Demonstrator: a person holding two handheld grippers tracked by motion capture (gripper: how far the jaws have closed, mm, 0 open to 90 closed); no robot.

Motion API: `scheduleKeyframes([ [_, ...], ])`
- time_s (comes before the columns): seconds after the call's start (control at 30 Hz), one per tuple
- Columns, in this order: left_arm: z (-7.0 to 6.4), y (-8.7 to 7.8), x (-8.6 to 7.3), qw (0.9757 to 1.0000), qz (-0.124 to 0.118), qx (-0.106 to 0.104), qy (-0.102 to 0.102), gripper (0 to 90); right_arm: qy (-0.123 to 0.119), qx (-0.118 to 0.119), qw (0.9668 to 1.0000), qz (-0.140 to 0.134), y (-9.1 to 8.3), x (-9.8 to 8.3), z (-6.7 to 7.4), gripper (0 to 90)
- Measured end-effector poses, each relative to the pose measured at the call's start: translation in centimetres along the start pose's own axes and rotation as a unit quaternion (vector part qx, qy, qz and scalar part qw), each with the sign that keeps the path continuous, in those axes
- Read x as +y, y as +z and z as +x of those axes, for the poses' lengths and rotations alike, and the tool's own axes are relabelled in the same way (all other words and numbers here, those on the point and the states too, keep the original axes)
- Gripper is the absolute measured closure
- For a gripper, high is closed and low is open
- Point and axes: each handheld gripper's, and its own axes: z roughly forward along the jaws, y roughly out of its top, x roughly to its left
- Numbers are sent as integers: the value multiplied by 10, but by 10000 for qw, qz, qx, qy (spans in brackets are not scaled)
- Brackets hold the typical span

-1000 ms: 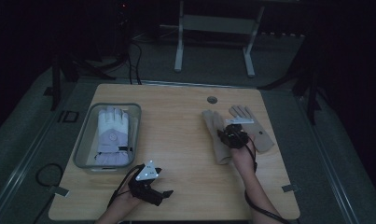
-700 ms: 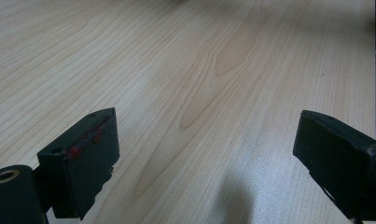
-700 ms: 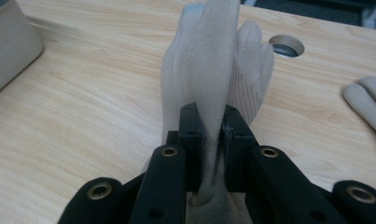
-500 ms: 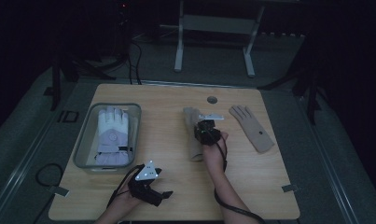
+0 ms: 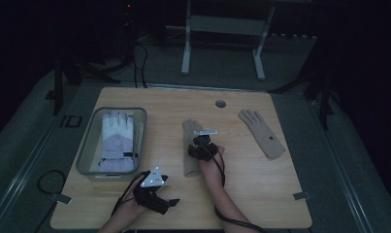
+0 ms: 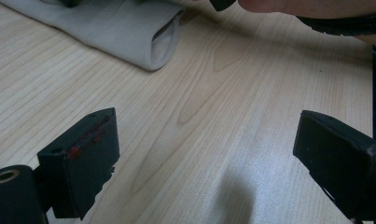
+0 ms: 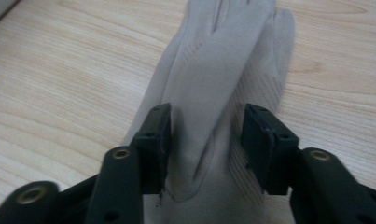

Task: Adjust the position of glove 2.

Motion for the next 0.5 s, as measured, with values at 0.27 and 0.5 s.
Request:
scheduleKeyframes([
  [0.27,0,0,0,10000,-12,10,9,71,-266,-17,9996,-111,-15,3,-1,499],
  [0.5,-1,1,-1,10000,2,27,31,71,-450,4,9981,-425,-50,16,-41,488],
])
